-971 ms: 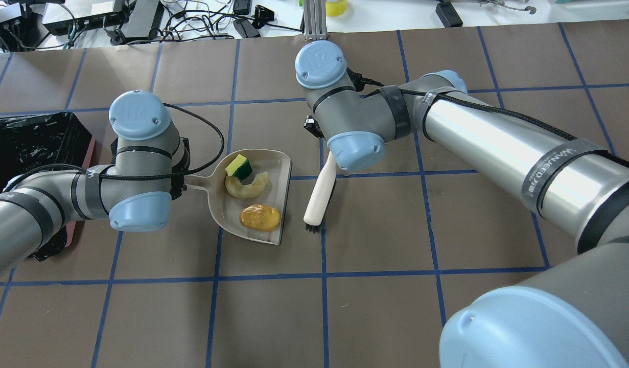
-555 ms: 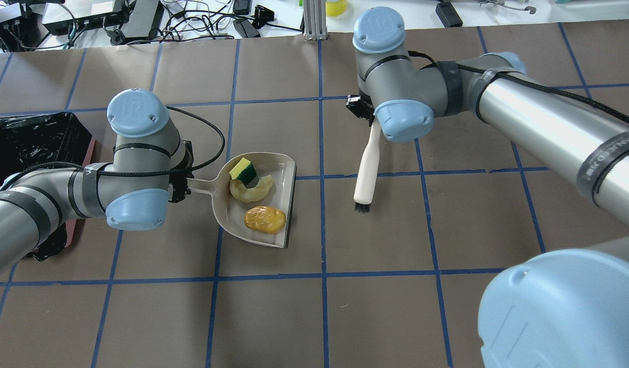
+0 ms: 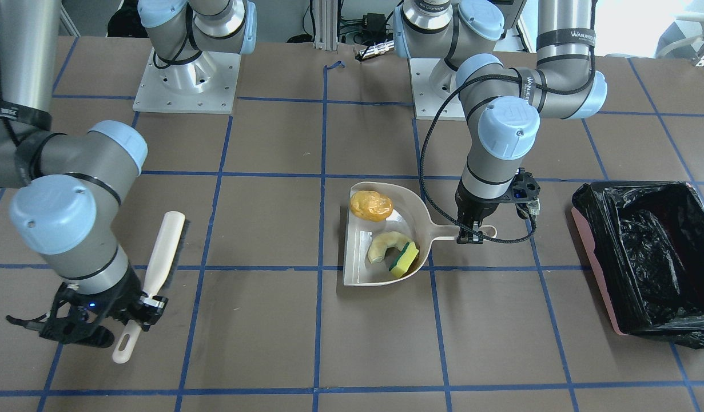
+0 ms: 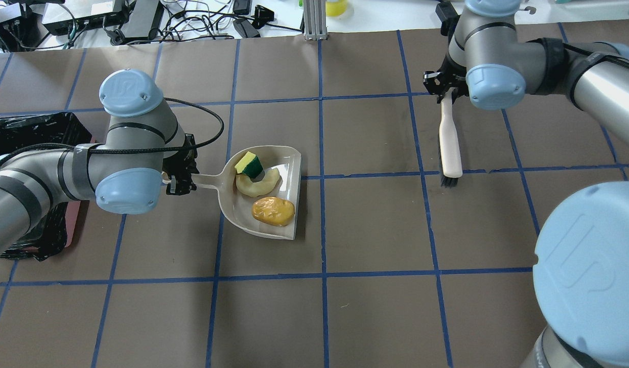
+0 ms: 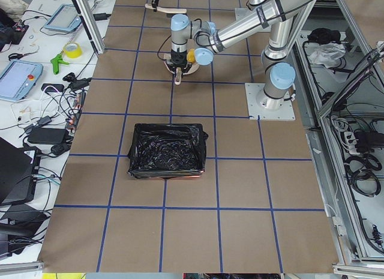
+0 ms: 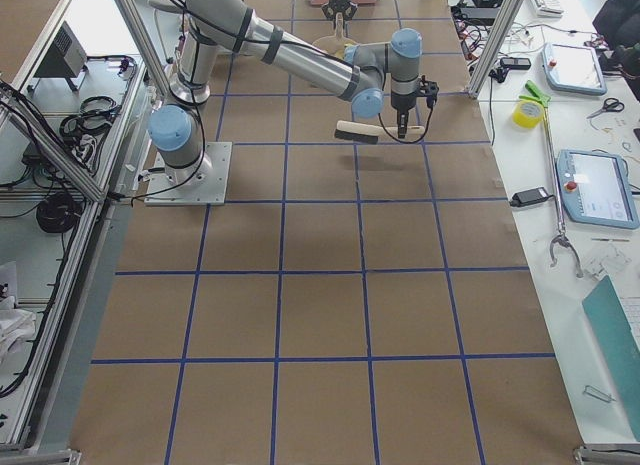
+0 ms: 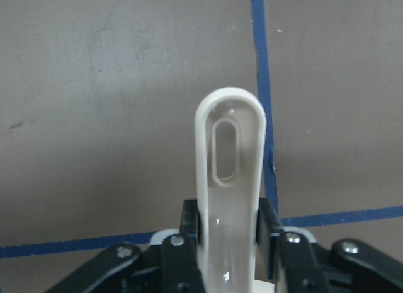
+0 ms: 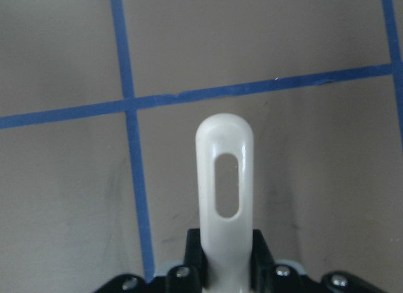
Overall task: Sweep and dump trash into bin
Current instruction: 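Lift the dustpan toward the bin with the left gripper while the right returns the brush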
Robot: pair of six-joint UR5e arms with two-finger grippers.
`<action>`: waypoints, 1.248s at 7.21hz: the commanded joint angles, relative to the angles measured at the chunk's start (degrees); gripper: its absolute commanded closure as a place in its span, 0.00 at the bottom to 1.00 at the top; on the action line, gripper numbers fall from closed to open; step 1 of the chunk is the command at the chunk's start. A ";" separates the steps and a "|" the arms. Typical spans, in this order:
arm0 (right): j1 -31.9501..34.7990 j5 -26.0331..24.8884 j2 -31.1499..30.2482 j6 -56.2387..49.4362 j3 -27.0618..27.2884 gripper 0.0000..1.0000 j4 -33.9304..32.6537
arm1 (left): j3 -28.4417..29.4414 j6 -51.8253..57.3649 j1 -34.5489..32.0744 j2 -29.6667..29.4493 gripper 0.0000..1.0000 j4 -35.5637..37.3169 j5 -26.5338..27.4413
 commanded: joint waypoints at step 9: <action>-8.54 4.66 13.37 -12.33 -15.43 0.80 -0.23 | 16.57 3.15 19.25 0.80 1.00 -11.14 -15.85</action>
